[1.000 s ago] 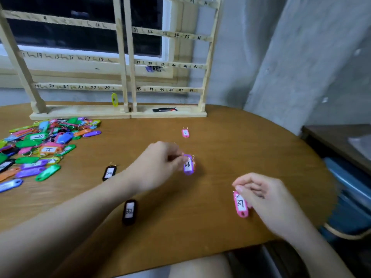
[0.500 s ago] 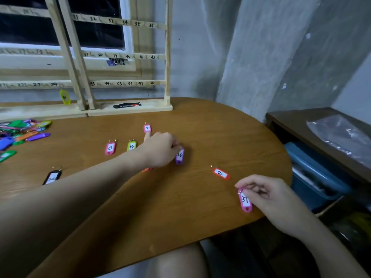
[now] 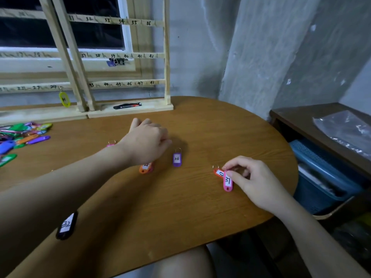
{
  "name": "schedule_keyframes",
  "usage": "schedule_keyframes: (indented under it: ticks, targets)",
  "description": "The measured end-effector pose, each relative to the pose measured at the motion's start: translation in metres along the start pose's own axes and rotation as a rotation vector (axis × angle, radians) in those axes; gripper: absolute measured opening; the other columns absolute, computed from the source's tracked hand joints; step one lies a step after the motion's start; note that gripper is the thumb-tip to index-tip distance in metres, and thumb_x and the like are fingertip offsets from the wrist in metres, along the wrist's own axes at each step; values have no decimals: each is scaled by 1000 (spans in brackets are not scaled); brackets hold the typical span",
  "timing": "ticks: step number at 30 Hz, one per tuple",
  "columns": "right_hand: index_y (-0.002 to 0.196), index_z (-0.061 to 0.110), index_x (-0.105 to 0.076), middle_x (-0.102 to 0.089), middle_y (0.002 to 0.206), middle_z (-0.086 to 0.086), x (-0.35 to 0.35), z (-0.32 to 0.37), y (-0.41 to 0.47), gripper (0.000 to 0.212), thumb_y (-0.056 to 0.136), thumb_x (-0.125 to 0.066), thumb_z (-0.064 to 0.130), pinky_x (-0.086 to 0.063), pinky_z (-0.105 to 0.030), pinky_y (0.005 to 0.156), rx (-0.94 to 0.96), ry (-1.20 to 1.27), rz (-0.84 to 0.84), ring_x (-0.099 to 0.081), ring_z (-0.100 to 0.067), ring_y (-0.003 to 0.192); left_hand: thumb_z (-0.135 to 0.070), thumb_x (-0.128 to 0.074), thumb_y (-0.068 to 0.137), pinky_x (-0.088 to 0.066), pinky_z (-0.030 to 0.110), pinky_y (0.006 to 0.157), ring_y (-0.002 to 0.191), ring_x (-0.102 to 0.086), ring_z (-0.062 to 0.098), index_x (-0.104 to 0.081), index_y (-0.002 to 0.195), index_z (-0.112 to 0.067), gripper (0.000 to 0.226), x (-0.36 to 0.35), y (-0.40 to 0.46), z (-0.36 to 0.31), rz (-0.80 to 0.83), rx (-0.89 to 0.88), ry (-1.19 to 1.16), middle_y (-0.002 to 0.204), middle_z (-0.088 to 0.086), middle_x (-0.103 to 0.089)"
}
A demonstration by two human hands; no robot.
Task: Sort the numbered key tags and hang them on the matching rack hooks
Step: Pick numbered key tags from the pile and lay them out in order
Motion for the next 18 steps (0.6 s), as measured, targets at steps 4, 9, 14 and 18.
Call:
schedule_keyframes:
  ticks: [4,9,14,18]
  targets:
    - [95,35,-73,-68,104,22,-6,-6,3,13,94,-68,23,-39,-12,81,14,-63,22,-56,5,101,-43,-44,101,-24,39,81,94,-48,23,-51,72,-27,34,10,-19,34,-72,80,-78,80,-9,-55]
    - [94,37,-72,-67,105,22,-9,-2,-6,15,94,-67,23,-41,-14,82,23,-113,22,-57,7,103,-36,-54,101,-26,40,90,101,-53,26,-65,92,-22,20,22,-59,92,-113,246,-153,90,-2,-67]
    - [95,39,-71,-66,102,21,-9,3,-10,17,95,-68,23,-42,-18,73,-32,-122,33,-59,-2,90,-29,-60,99,-43,49,92,84,-59,26,-65,84,-27,15,27,-109,144,-142,349,-318,80,-3,-65]
    - [98,39,-70,-68,97,14,-10,15,-8,20,94,-69,19,-46,-18,66,-34,-111,18,-62,-2,81,-32,-62,97,-43,47,85,78,-56,19,-60,80,-33,18,35,-151,154,-174,315,-325,76,-16,-60]
Point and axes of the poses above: each hand's wrist, its own y-axis towards the middle knuckle, its own x-axis out of the back of the hand, z = x × y, the point moved 5 cm from there along y, towards the middle knuckle
